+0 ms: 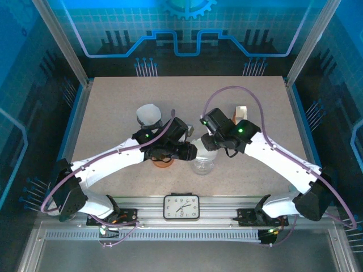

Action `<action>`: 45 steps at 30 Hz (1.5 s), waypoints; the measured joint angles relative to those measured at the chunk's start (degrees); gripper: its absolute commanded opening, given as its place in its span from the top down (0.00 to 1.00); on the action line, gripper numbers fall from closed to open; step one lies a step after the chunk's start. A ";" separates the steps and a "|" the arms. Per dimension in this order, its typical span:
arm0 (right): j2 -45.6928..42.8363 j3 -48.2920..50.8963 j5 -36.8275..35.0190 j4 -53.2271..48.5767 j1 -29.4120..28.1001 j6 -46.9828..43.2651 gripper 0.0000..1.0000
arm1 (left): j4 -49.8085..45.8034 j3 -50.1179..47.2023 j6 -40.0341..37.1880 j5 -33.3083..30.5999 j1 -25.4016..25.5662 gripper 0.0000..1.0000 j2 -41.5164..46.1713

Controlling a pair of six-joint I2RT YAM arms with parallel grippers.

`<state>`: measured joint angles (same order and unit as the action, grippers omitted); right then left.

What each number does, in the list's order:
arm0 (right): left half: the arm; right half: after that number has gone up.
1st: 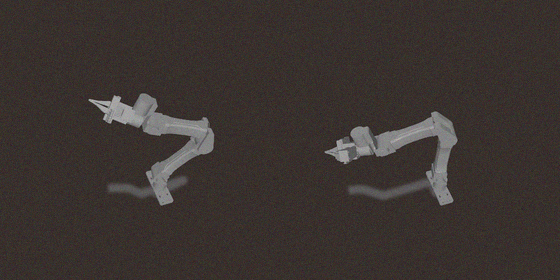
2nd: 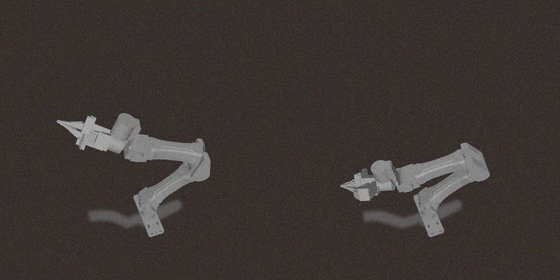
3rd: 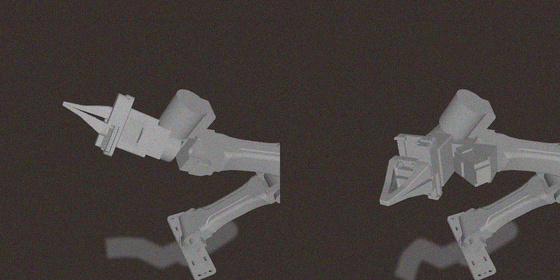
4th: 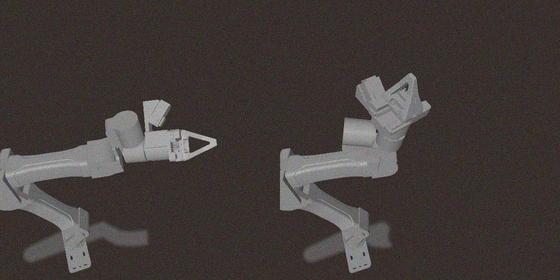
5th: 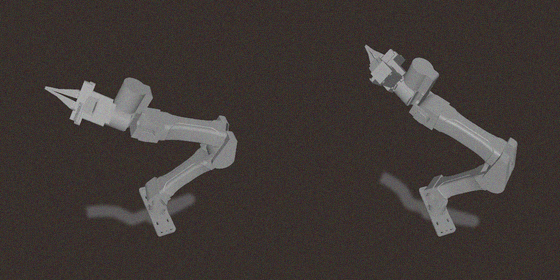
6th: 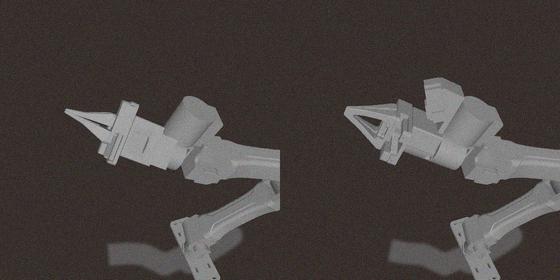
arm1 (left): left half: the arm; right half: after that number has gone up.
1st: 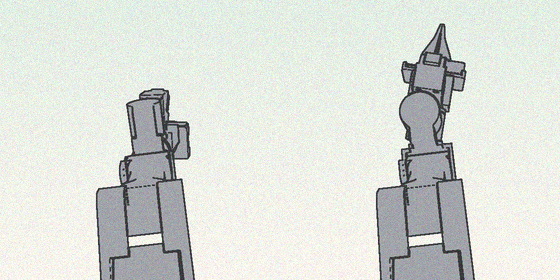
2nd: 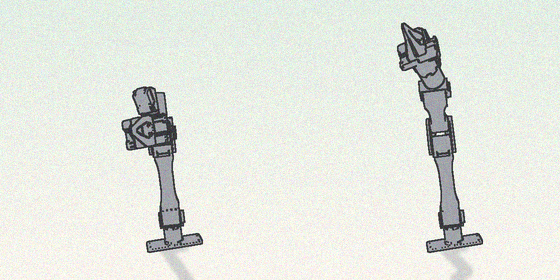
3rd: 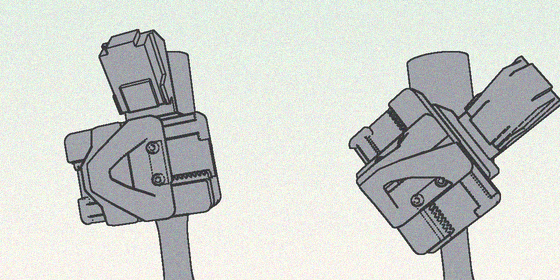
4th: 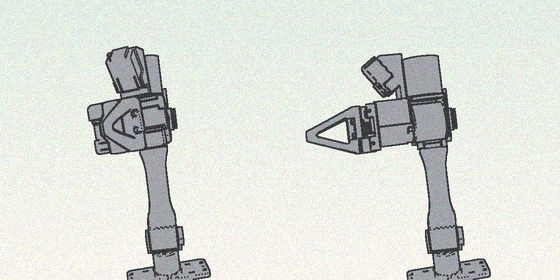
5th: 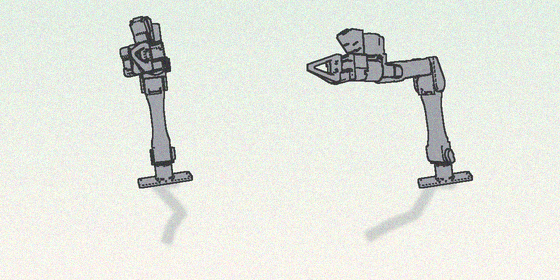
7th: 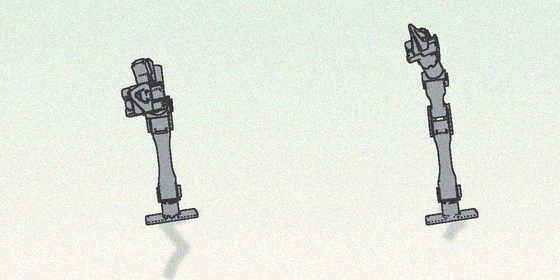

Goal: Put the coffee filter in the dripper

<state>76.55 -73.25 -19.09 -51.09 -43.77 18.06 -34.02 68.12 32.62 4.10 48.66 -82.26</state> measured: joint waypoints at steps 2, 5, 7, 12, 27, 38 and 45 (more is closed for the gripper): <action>-1.38 0.37 0.42 0.20 0.52 0.37 0.40 | 0.00 0.00 0.00 0.00 0.00 0.64 0.00; -2.47 1.62 2.03 0.42 1.73 1.09 0.36 | 0.00 0.00 0.00 0.00 0.00 0.60 -0.02; -2.60 3.19 3.10 0.63 1.97 1.49 0.35 | 0.00 0.02 0.02 0.00 0.00 0.58 -0.04; -2.71 6.38 5.05 0.66 1.97 2.43 0.34 | -0.20 0.02 0.02 0.00 0.00 0.53 -0.07; -4.13 8.87 7.19 2.36 2.23 3.56 0.33 | 2.60 -0.33 0.48 -2.36 0.00 0.44 3.15; -5.29 9.16 8.07 2.73 4.83 3.61 0.33 | 1.64 -0.33 0.39 -2.27 0.00 0.60 0.92; -7.54 7.98 8.48 2.49 6.08 3.56 0.39 | 1.31 -0.33 0.39 -2.27 0.00 0.59 0.92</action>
<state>69.01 -65.28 -10.61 -48.60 -37.69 21.63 -32.71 67.79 33.01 1.83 48.66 -81.34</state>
